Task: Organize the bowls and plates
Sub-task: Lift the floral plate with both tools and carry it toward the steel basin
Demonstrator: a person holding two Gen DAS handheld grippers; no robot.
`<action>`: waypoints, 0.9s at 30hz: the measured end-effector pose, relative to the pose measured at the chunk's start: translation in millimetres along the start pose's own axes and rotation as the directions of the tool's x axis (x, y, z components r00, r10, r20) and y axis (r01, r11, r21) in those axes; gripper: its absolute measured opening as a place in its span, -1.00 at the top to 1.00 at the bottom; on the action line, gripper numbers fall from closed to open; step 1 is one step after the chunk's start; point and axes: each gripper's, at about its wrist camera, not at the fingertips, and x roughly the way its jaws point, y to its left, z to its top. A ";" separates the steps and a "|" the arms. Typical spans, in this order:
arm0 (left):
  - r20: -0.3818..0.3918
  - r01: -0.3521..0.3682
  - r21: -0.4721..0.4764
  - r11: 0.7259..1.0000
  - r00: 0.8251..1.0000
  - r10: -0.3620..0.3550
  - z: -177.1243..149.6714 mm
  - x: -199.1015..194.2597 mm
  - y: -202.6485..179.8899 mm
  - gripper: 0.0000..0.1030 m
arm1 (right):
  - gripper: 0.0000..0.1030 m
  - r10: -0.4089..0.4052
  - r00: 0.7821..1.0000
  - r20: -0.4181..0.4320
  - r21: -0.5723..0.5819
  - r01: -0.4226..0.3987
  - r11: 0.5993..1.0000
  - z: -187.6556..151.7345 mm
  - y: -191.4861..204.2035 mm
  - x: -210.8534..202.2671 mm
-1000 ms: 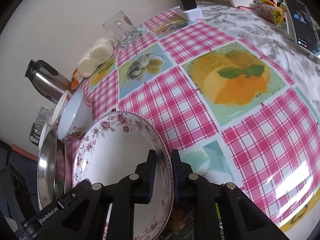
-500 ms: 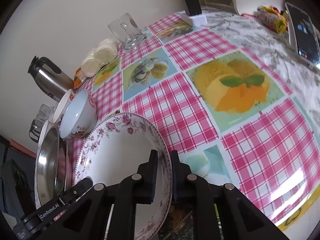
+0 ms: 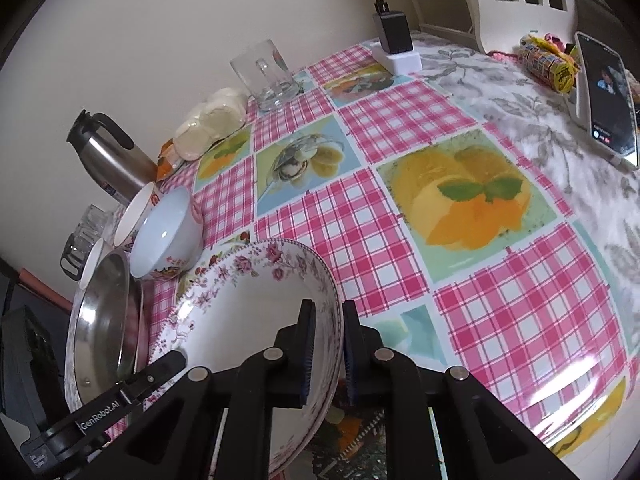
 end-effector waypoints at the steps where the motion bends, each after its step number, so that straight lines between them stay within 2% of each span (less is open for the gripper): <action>1: 0.001 0.004 0.003 1.000 1.000 -0.004 0.2 -0.6 -1.3 0.72 | 0.73 0.001 1.000 0.005 -0.003 -0.001 1.000 0.4 0.0 -1.9; 9: 0.026 0.025 0.025 0.999 0.999 -0.025 3.9 -10.3 -7.7 0.72 | 0.73 -0.002 1.000 0.025 -0.012 0.002 1.000 2.4 0.1 -12.4; 15: 0.085 0.053 0.049 0.997 0.995 -0.057 11.6 -33.5 -14.6 0.72 | 0.72 0.004 0.996 0.085 -0.036 -0.001 0.999 8.1 11.3 -34.0; 27: 0.192 0.076 0.030 0.997 0.978 -0.080 36.7 -89.6 12.1 0.72 | 0.73 0.052 0.984 0.169 -0.128 -0.030 0.991 9.7 66.1 -63.0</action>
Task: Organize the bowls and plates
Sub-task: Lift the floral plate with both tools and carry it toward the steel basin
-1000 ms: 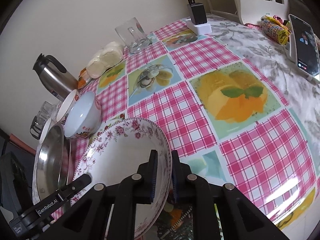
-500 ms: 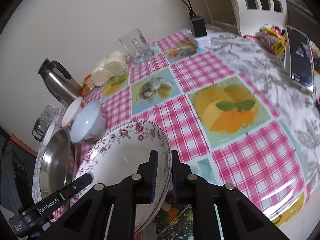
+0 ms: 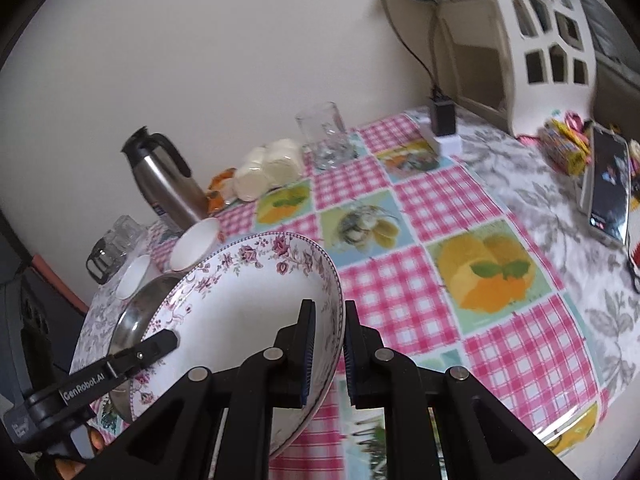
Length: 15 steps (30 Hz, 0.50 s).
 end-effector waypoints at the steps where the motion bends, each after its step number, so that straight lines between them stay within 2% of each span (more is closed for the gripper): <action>1: 0.007 -0.002 -0.002 1.000 1.000 0.002 1.8 -4.0 3.1 0.72 | 0.73 0.005 1.000 0.004 -0.006 -0.005 1.000 0.3 5.3 -0.9; 15: 0.103 -0.022 -0.066 0.998 0.994 0.029 31.8 -62.1 66.9 0.72 | 0.73 0.104 0.994 0.033 -0.098 -0.100 0.990 3.3 94.2 -0.9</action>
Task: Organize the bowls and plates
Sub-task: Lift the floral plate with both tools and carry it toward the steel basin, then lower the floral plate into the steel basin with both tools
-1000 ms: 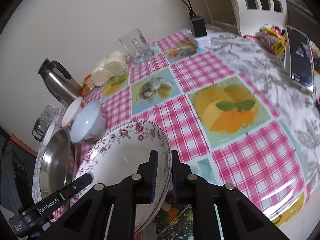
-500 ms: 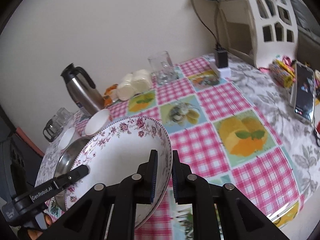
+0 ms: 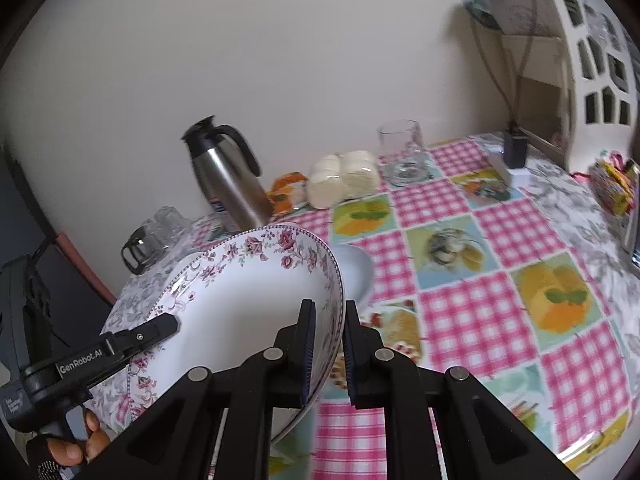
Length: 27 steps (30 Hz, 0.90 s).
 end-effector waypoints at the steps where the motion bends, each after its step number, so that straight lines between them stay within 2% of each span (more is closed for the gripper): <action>1: 0.007 -0.003 -0.005 1.000 1.000 0.003 2.9 -3.8 5.9 0.72 | 0.73 0.007 1.000 0.001 -0.005 -0.007 1.000 -0.1 5.5 1.2; 18: 0.078 -0.045 -0.143 0.989 0.995 0.056 28.1 -45.2 102.7 0.72 | 0.73 0.108 0.993 -0.038 -0.095 -0.111 0.989 -9.4 103.8 41.8; 27: 0.067 -0.062 -0.175 0.983 0.995 0.074 31.8 -42.3 123.6 0.72 | 0.73 0.102 0.992 -0.076 -0.112 -0.110 0.988 -15.4 123.9 64.6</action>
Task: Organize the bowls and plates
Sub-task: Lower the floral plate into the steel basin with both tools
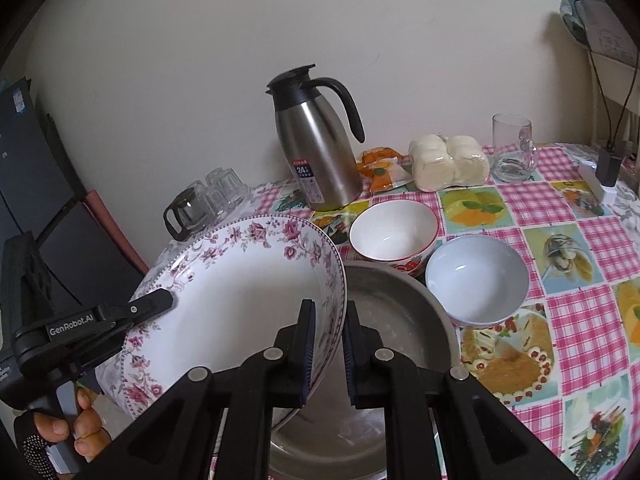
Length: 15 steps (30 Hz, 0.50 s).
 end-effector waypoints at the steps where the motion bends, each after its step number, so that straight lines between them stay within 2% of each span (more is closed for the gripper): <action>1: -0.004 0.000 -0.003 1.000 1.000 0.000 0.2 1.8 1.1 0.72 | 0.73 -0.002 1.000 -0.004 0.001 0.002 1.000 -0.2 -0.2 1.7; 15: -0.070 -0.018 0.001 1.000 0.997 0.018 -3.0 39.3 -1.7 0.72 | 0.73 -0.038 0.997 -0.061 0.056 0.042 0.998 -3.9 -21.2 26.2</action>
